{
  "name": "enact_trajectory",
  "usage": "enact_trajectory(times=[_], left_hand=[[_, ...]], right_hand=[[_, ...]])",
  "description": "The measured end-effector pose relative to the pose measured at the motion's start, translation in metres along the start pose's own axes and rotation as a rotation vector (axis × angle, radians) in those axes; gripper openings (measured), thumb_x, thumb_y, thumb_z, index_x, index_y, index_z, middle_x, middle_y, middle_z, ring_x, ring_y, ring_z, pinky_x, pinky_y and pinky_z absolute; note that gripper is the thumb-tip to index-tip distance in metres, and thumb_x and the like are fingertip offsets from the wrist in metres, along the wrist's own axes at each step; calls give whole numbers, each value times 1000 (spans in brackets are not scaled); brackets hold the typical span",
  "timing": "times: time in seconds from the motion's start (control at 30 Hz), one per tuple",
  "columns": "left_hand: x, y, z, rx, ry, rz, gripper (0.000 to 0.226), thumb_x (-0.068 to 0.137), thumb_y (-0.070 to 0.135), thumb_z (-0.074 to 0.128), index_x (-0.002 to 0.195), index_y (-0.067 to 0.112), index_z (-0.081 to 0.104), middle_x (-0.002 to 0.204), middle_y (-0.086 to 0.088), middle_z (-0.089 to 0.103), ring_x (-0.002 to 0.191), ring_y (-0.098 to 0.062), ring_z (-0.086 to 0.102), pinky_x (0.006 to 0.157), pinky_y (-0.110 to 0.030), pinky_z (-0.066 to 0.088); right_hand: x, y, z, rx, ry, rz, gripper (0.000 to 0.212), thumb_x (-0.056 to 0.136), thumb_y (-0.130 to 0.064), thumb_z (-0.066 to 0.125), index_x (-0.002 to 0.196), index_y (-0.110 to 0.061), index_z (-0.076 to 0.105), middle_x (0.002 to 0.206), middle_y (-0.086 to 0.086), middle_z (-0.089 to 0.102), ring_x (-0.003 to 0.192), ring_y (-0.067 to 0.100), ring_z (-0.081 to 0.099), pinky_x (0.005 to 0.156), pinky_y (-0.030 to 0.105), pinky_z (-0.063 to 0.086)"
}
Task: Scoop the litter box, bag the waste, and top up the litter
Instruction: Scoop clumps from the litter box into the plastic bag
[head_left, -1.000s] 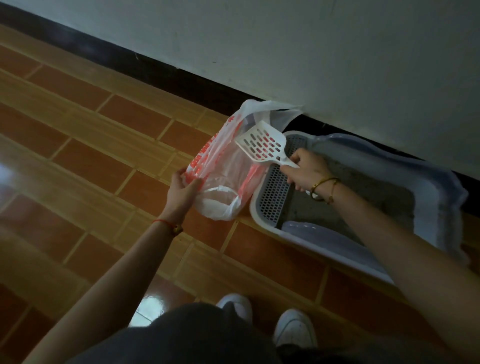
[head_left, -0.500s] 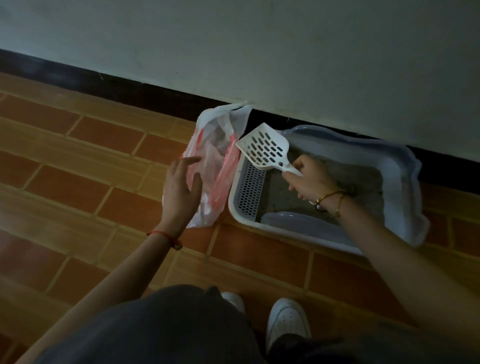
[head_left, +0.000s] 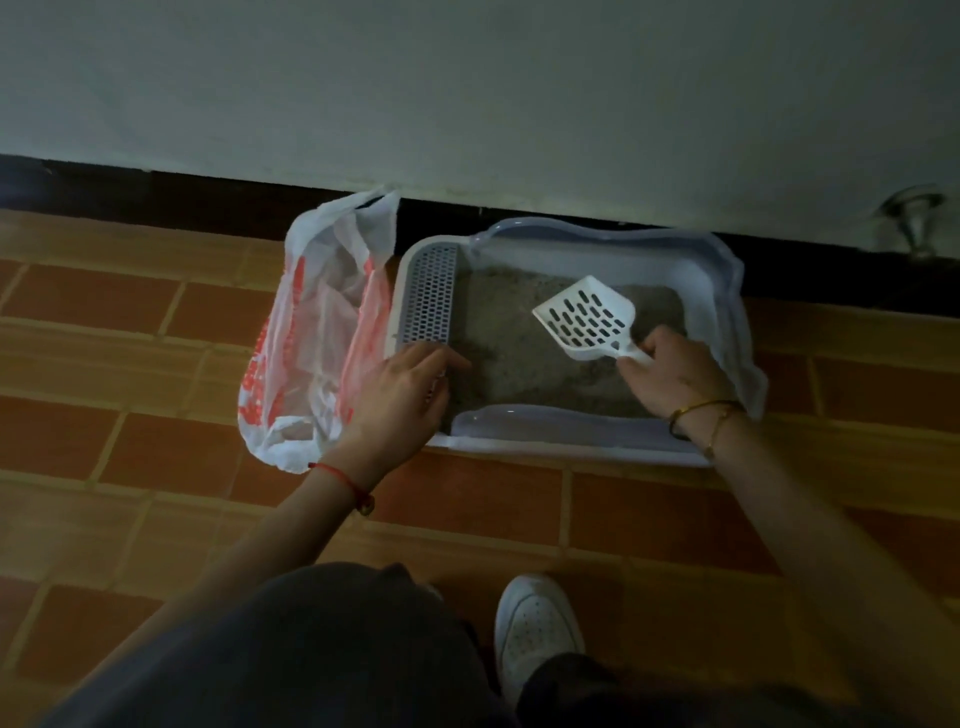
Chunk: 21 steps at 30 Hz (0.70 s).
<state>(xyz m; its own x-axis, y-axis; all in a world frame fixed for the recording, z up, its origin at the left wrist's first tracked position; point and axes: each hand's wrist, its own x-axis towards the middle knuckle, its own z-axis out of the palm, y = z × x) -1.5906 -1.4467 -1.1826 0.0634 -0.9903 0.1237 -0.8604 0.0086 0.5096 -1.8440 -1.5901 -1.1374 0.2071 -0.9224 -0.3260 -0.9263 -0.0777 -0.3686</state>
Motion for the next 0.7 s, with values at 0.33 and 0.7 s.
enact_trajectory(times=[0.33, 0.7], left_hand=[[15, 8, 27, 51, -45, -47, 31, 88, 12, 45, 111, 17, 64, 110, -5, 62, 105, -26, 55, 88, -47, 48], [18, 7, 31, 86, -35, -87, 33, 85, 19, 41, 105, 19, 68, 103, -2, 65, 102, -24, 56, 88, -41, 40]], right_hand=[[-9, 40, -34, -331, -62, 90, 29, 89, -27, 57, 112, -10, 57, 90, 9, 58, 76, 25, 51, 63, 29, 40], [10, 15, -23, -523, -287, 111, 20, 85, -30, 57, 80, -11, 57, 68, 2, 50, 68, 20, 54, 73, 34, 51]])
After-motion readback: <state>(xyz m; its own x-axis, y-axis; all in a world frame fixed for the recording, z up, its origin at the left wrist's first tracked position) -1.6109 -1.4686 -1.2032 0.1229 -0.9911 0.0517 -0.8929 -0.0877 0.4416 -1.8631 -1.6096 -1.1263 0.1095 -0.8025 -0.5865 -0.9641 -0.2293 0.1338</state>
